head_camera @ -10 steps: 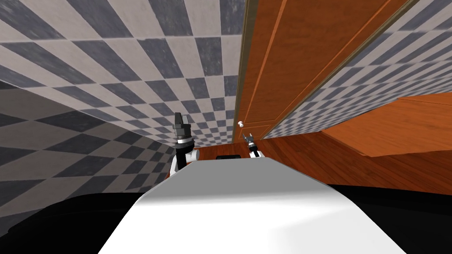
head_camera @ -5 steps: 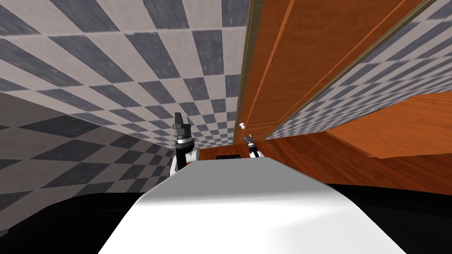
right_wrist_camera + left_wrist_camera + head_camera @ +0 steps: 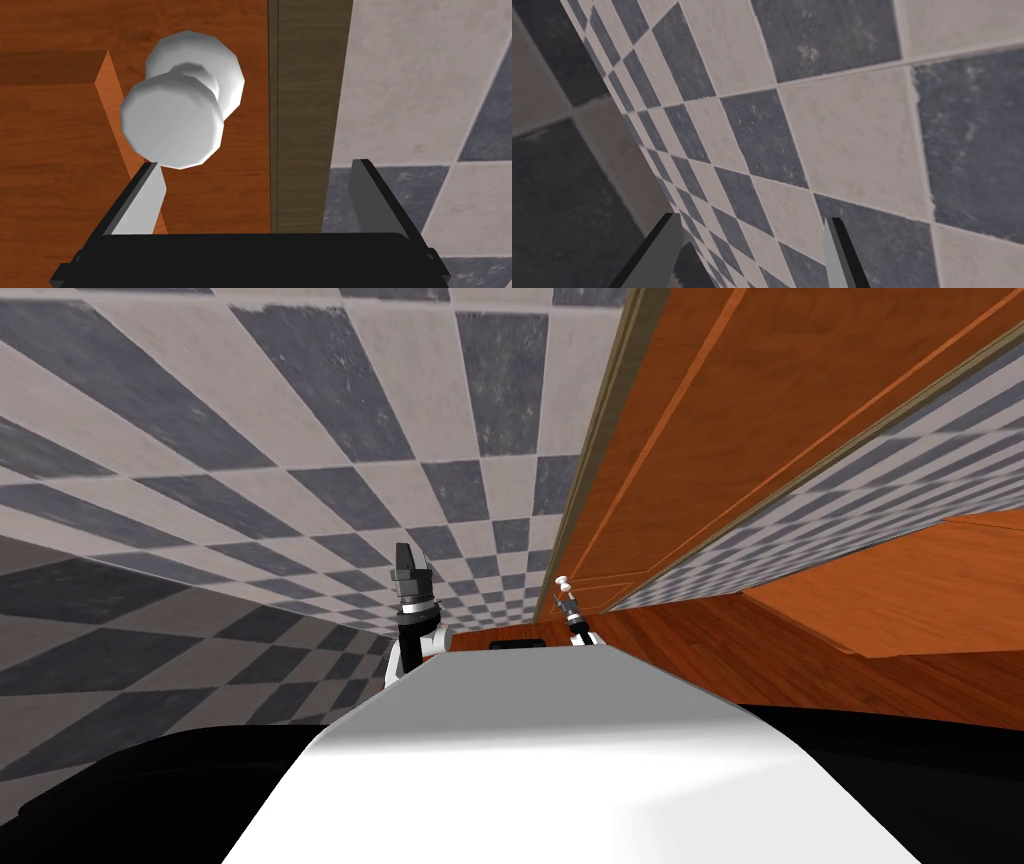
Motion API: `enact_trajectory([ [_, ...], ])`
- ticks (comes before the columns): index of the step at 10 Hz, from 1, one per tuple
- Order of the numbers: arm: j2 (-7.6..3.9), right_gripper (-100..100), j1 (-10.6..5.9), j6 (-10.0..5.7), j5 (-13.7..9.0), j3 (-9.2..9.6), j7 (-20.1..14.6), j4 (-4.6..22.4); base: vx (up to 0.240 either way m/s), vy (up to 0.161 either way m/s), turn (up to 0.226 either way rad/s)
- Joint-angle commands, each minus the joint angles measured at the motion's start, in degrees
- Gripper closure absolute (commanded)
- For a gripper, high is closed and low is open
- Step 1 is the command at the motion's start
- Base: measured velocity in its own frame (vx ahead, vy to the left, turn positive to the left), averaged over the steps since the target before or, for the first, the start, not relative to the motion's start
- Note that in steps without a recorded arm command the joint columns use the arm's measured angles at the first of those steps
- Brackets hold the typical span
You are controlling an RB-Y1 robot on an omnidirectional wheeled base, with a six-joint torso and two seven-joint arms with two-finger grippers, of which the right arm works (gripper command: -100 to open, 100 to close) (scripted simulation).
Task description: Pull the door open
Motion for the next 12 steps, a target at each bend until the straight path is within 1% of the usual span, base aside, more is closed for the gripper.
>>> enact_trajectory([
  [1, -1.33, -100, -0.26, -0.98, -1.1, 0.66, -0.3, 1.4, 0.22, 0.018, -0.032],
  [3, -2.85, -100, -0.38, -1.87, -2.3, 1.5, -0.7, 2.6, 0.178, -0.01, -0.054],
  [4, -3.23, -100, -0.41, -2.09, -2.6, 1.71, -0.8, 2.9, 0.128, -0.01, -0.038],
  [5, -2.38, -100, 0.31, -2.33, -2.2, 1.92, -0.6, 3.6, 0.017, 0.014, -0.021],
  [6, -2.38, 100, 0.31, -2.33, -2.2, 1.92, -0.6, 3.6, -0.033, 0.009, -0.014],
  [11, -2.38, 100, 0.31, -2.33, -2.2, 1.92, -0.6, 3.6, -0.004, -0.008, -0.001],
  [12, -2.95, -100, 0.59, -2.6, -2.2, 1.91, -0.9, 3.3, -0.099, 0.053, -0.004],
])
